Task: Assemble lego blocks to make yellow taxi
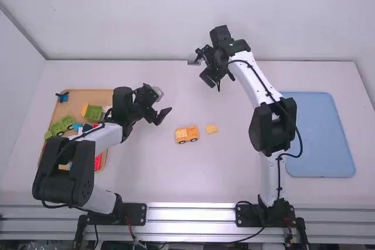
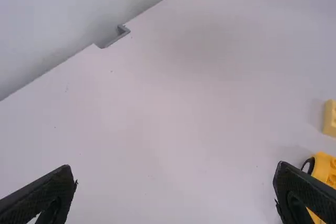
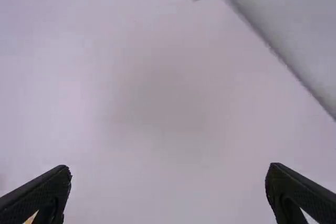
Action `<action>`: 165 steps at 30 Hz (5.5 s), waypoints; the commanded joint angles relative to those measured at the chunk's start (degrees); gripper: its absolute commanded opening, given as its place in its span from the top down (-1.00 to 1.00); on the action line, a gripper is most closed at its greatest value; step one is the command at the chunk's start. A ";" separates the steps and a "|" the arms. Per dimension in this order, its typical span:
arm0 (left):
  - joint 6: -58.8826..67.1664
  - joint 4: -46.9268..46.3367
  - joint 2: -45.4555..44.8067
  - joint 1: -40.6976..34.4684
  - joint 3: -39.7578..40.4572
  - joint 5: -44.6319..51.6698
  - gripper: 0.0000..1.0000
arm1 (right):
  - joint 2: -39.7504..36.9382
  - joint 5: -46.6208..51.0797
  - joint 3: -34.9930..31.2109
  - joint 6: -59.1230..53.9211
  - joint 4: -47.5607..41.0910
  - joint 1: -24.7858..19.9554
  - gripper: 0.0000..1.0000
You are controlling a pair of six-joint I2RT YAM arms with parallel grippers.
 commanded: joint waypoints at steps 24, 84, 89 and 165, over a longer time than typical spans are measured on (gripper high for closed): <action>0.81 -1.73 0.24 -0.20 -0.22 0.63 -0.98 | 0.17 -55.01 -29.68 -59.41 6.12 -18.51 -0.97; 25.44 -13.51 0.87 -2.12 -3.23 22.14 -0.98 | 0.31 -51.32 -56.70 -53.81 36.20 -13.51 0.35; 25.55 -4.15 5.01 -3.52 -7.48 22.16 -0.98 | 0.31 -51.32 -56.70 -53.77 35.95 -13.42 0.36; 39.78 -6.80 29.27 -9.62 8.04 26.53 0.60 | 0.26 -56.98 -40.00 -65.33 6.60 -12.11 0.64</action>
